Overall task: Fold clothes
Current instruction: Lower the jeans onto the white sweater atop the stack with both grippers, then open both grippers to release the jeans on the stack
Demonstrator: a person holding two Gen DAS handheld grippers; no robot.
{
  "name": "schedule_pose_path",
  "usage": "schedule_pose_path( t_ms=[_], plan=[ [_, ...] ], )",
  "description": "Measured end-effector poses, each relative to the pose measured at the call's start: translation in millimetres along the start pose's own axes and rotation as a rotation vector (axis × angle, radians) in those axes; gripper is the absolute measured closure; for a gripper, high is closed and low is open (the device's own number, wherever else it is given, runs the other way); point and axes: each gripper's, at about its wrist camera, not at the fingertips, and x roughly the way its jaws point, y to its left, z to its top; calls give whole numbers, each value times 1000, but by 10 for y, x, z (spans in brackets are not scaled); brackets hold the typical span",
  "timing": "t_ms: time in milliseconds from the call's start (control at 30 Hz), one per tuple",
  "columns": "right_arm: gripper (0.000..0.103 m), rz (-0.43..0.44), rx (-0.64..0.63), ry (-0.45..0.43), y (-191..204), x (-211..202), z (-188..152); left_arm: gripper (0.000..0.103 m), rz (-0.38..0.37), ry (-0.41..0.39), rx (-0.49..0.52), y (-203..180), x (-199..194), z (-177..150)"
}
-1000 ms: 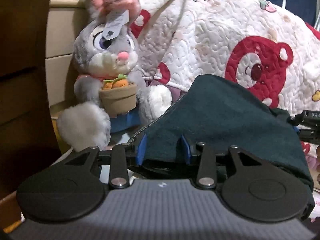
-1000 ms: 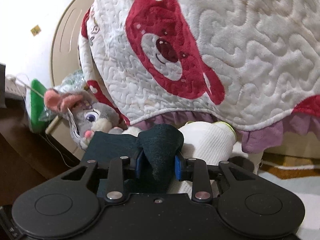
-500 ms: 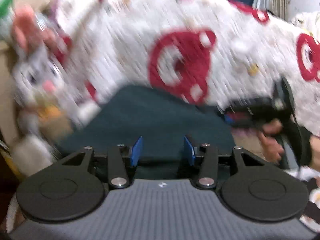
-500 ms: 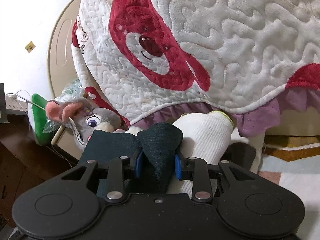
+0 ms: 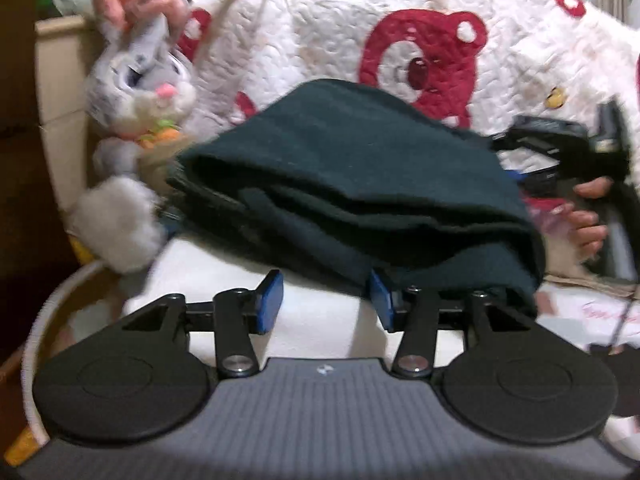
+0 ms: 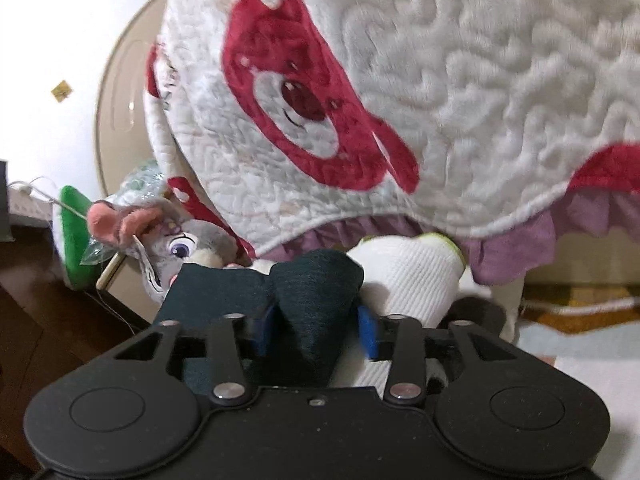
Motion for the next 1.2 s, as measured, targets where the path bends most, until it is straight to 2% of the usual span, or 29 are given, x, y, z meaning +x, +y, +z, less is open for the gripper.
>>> schedule_pose_path(
  t_ms=[33,100,167,233,367,433,500,600,700,767,967,1200],
  plan=[
    [25,-17,-33,-21,-6,-58,-13,50,47,3,26,-33,-7,-25],
    [25,-47,-98,-62,-24,-173,-41,41,119,11,57,-75,-16,-88],
    [25,-53,-97,-66,-90,-255,-62,34,167,14,29,-58,-20,-146],
    [25,-51,-99,-50,-125,-307,-92,34,182,21,-29,-39,-27,-168],
    [25,-31,-175,18,-62,-348,-267,32,182,47,-85,-166,-88,-163],
    [25,11,-204,67,-16,-375,-431,30,191,58,-93,-296,-123,-170],
    [25,55,-230,116,30,-405,-598,21,202,69,-102,-437,-162,-179],
    [25,86,-266,151,106,-530,-843,20,219,69,-92,-707,-238,-240],
    [25,62,-306,157,155,-756,-1025,17,226,63,-83,-988,-336,-325],
    [25,27,-322,167,156,-928,-1112,14,198,61,-79,-1158,-427,-393],
    [25,-72,-364,185,136,-1522,-1328,11,186,136,-58,-1726,-662,-587],
    [25,-113,-454,174,187,-2222,-1441,8,200,203,-86,-2271,-922,-808]
  ],
)
